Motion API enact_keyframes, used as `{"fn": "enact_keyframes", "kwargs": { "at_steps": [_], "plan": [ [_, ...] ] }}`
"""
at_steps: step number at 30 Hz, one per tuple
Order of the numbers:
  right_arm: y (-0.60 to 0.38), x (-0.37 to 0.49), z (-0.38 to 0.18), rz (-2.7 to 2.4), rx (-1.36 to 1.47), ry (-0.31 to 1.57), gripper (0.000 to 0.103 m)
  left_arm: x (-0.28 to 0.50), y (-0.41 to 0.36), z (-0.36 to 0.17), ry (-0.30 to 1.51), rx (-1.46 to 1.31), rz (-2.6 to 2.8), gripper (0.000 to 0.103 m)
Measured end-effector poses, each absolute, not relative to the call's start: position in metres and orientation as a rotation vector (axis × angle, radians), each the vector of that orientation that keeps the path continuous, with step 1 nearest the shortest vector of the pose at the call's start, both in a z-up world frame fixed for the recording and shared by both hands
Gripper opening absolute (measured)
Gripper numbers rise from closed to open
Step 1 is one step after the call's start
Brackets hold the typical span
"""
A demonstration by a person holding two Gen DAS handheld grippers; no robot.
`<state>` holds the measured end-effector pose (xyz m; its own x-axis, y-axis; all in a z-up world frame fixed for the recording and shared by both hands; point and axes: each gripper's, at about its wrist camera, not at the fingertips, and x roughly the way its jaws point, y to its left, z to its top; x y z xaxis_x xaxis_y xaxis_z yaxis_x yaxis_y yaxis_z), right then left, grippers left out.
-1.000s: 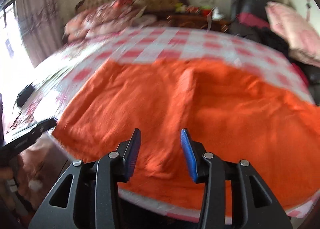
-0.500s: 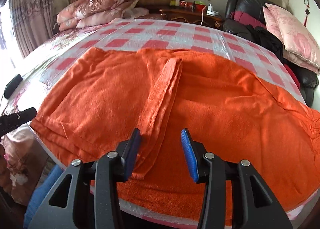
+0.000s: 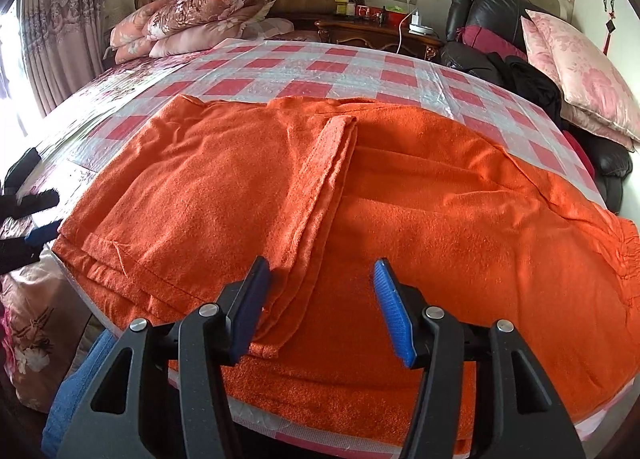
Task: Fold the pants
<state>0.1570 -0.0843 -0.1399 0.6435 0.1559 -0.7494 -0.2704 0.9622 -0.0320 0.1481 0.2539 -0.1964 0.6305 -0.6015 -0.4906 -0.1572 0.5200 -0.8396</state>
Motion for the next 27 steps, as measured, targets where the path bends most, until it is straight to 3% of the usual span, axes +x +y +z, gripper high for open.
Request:
{"fn": "enact_keyframes", "kwargs": {
  "at_steps": [10, 19, 27],
  "plan": [
    [-0.088, 0.158, -0.140, 0.245, -0.125, 0.841, 0.057, 0.177, 0.254, -0.193, 1.100, -1.000, -0.363, 0.047],
    [-0.088, 0.159, -0.140, 0.251, -0.116, 0.842, 0.058, 0.138, 0.263, -0.227, 0.972, -1.304, -0.427, 0.040],
    [-0.090, 0.161, -0.141, 0.254, -0.111, 0.849, 0.058, 0.140, 0.246, -0.214, 0.910, -1.244, -0.293, 0.038]
  ]
}}
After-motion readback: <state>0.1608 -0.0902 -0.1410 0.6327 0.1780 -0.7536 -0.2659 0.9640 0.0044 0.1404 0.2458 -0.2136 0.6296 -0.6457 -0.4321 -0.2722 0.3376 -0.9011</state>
